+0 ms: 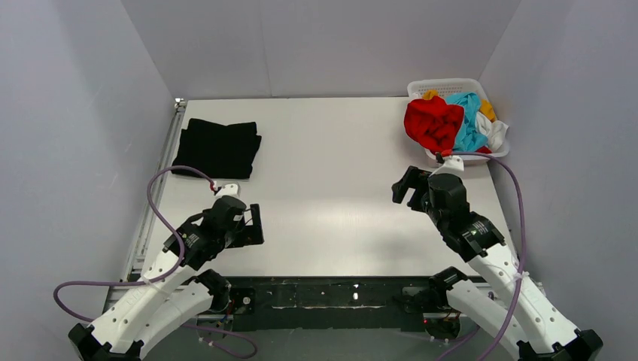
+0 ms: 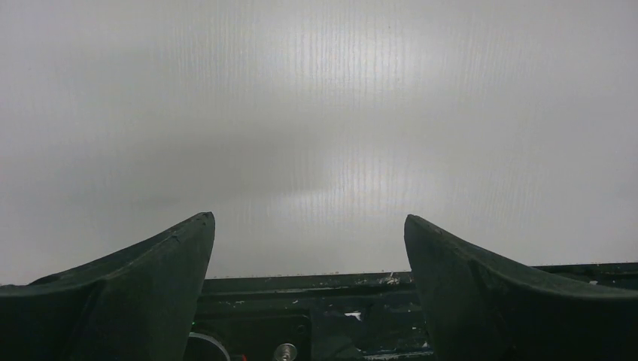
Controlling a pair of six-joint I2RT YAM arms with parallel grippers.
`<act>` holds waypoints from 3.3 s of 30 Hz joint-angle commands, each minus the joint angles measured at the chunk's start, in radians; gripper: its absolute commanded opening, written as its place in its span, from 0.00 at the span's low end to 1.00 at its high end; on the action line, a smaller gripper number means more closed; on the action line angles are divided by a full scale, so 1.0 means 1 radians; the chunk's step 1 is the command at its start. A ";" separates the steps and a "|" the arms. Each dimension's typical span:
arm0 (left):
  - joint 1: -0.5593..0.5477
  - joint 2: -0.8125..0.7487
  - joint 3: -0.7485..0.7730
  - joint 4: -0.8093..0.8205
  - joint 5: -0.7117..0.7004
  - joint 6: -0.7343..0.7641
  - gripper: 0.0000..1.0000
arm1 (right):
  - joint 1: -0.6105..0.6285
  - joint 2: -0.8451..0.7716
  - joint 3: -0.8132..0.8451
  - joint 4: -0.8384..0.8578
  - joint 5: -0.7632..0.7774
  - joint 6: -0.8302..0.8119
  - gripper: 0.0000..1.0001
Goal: Fold and stack the t-shirts
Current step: Grab crumpled tshirt from bin with the right arm, then move the tshirt to the center of the board
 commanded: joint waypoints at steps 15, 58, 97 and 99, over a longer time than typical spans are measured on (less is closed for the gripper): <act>-0.005 0.053 0.090 -0.131 -0.080 0.012 0.98 | -0.497 0.656 0.612 0.131 -0.165 -0.187 0.89; -0.005 -0.008 0.109 -0.203 -0.153 -0.012 0.98 | -0.277 0.810 1.608 0.206 -0.854 -0.035 0.01; -0.008 0.294 -0.170 0.419 0.647 -0.255 0.98 | -0.089 0.654 0.523 0.167 -0.733 -0.502 0.81; -0.014 0.378 -0.168 0.504 0.684 -0.271 0.98 | -0.044 0.788 0.619 0.154 -0.759 -0.516 0.80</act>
